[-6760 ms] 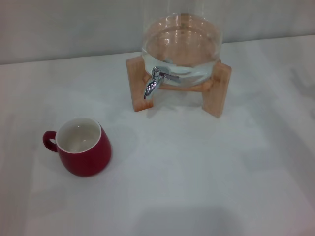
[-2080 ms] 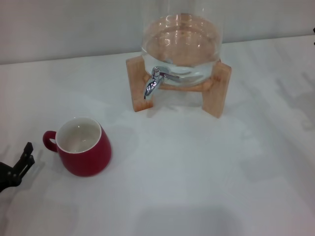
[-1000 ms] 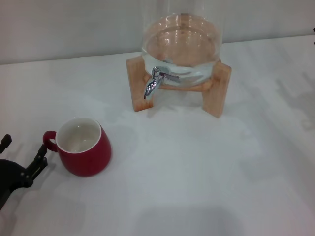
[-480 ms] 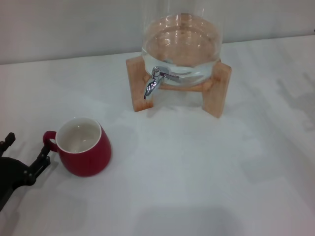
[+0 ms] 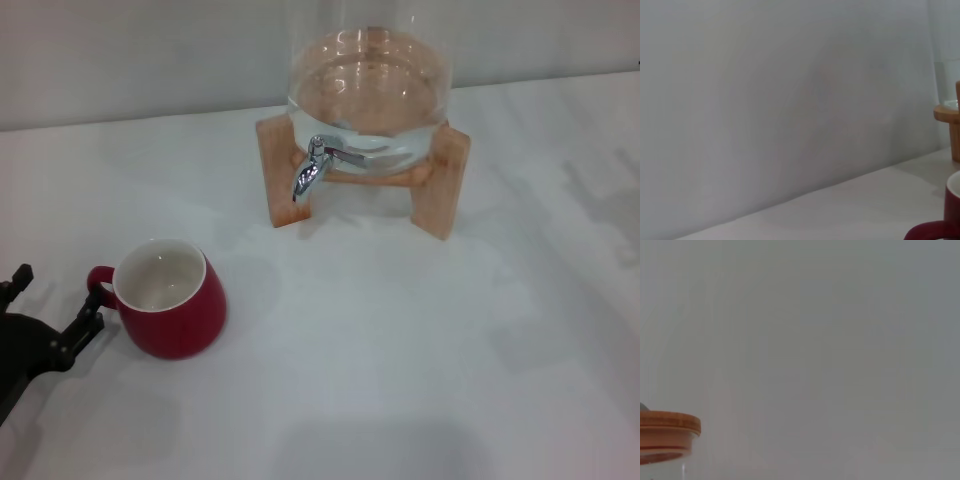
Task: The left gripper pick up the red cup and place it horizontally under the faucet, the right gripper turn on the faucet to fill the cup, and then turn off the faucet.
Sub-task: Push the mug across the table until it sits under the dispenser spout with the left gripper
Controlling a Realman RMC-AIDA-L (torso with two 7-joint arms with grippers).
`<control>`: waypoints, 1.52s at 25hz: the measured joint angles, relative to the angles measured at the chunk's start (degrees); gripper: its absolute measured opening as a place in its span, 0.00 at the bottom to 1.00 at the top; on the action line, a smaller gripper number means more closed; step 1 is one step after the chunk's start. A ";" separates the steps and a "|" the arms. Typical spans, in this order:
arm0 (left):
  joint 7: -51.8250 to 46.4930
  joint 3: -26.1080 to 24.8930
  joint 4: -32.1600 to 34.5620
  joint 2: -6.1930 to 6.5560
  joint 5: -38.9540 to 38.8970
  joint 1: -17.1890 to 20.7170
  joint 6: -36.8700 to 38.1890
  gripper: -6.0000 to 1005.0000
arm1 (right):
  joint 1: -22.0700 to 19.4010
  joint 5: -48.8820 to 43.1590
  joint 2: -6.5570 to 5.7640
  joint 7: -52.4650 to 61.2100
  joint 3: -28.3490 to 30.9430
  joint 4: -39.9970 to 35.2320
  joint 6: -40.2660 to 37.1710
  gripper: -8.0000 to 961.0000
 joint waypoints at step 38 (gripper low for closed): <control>-0.19 0.62 0.19 0.02 0.01 -2.89 -4.45 0.70 | 0.63 0.00 -0.06 -0.52 0.00 -0.18 0.45 0.90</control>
